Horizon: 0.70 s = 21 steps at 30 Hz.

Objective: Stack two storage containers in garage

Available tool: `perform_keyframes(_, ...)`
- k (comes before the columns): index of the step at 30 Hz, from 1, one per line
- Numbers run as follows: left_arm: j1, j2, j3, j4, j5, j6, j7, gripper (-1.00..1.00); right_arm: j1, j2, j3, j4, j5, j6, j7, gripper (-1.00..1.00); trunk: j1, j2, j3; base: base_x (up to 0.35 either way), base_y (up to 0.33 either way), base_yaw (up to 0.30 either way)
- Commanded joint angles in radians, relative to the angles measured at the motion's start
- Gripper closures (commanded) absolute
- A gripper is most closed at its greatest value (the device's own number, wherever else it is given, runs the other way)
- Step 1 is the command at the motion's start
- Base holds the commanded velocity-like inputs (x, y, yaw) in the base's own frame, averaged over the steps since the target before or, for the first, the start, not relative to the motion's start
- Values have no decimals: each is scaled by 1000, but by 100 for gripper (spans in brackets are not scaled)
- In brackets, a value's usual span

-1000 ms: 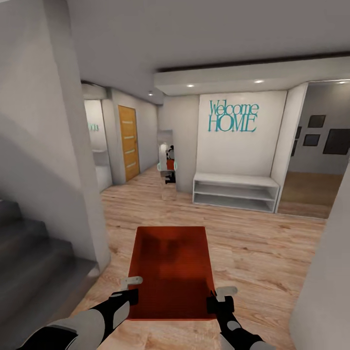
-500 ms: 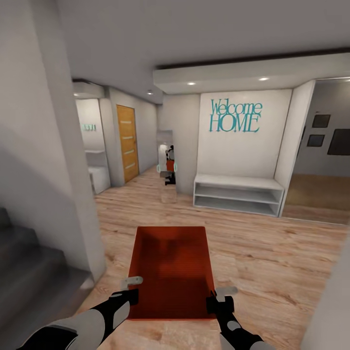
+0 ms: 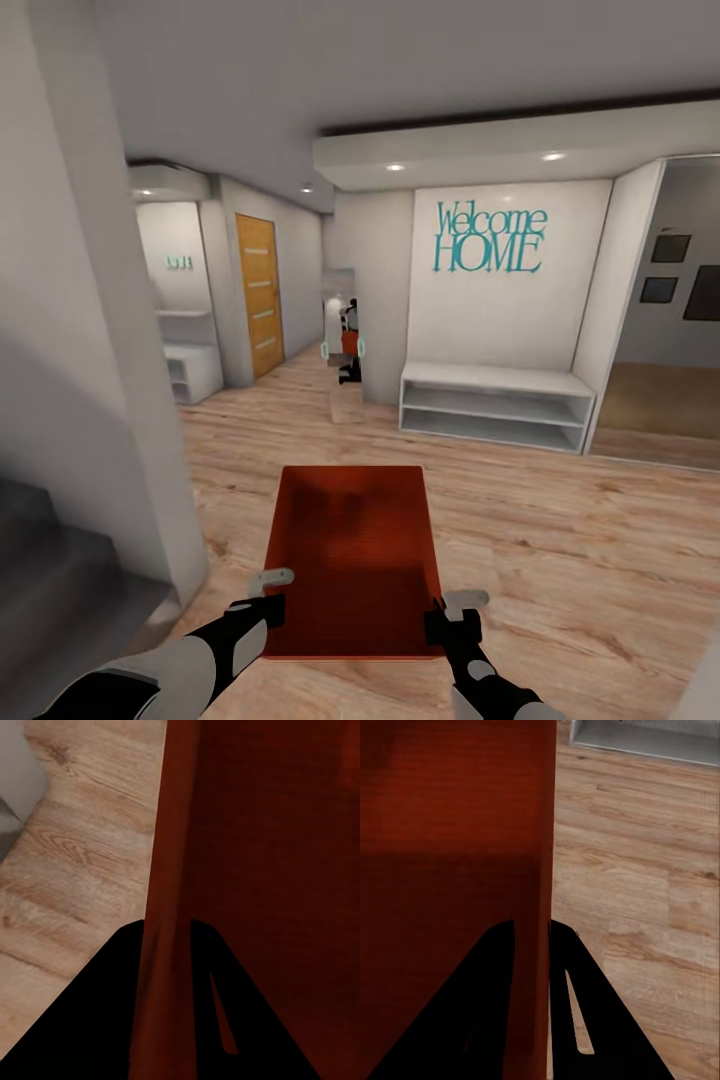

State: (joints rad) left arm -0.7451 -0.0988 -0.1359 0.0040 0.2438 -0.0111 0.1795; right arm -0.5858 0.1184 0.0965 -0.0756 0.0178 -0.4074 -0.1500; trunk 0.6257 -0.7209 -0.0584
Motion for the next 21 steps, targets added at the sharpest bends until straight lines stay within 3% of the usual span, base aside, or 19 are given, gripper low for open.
perform_keyframes(1, -2, 6, 52, -4, -3, 0, 5, 100, 0, -7, -4, 2, 5, 1, -10, 100, 1, -1, -2, 323, 0, 0)
perform_keyframes(13, -2, 7, 52, -4, -3, 0, 5, 100, 0, -7, -4, 2, 4, 1, -10, 100, 1, -1, -2, 323, 0, 9)
perform_keyframes(21, -2, 7, 52, -4, -3, 2, 3, 100, 0, -6, -4, 2, 5, 1, -10, 100, 1, -1, -2, 323, 0, 203)
